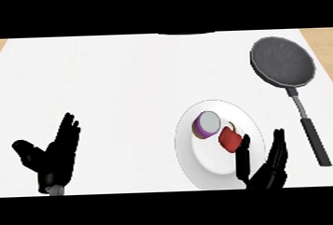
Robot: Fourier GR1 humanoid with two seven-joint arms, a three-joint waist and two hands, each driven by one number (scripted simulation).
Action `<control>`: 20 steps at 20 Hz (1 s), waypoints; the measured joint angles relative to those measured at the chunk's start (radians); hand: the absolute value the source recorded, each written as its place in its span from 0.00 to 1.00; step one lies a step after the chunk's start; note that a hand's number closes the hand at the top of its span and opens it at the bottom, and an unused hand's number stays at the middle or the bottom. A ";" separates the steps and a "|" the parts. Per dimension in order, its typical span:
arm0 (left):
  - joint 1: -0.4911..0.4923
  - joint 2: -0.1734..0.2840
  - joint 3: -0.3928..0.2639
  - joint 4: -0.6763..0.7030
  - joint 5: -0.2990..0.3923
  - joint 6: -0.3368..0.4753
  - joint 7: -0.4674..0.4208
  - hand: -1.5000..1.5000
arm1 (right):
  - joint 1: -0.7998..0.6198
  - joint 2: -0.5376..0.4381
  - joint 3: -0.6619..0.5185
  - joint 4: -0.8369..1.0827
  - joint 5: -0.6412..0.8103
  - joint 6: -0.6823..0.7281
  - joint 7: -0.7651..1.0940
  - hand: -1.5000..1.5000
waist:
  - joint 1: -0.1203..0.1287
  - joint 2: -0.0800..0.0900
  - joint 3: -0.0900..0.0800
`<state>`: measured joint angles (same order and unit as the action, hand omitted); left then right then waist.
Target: Pick the bell pepper from the plate and place it in the pan
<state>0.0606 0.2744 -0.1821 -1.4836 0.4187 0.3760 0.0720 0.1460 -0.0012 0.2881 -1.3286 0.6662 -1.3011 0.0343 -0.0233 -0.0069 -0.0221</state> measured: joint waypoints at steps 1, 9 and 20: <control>0.000 -0.002 0.000 0.000 0.000 -0.001 -0.001 0.50 | 0.005 0.003 -0.005 -0.004 0.011 -0.003 0.027 0.00 | 0.004 0.001 0.000; -0.005 -0.001 -0.008 -0.013 -0.011 -0.009 -0.015 0.50 | 0.029 0.002 -0.022 -0.013 0.020 0.099 0.280 0.00 | 0.040 0.011 -0.016; -0.017 -0.008 -0.027 -0.013 -0.019 -0.021 -0.014 0.50 | 0.044 -0.046 -0.048 -0.028 0.267 0.386 0.553 0.00 | 0.069 0.012 -0.025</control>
<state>0.0436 0.2663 -0.2094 -1.4970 0.3995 0.3550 0.0575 0.1905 -0.0475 0.2404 -1.3571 0.9333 -0.9154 0.5874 0.0457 0.0050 -0.0469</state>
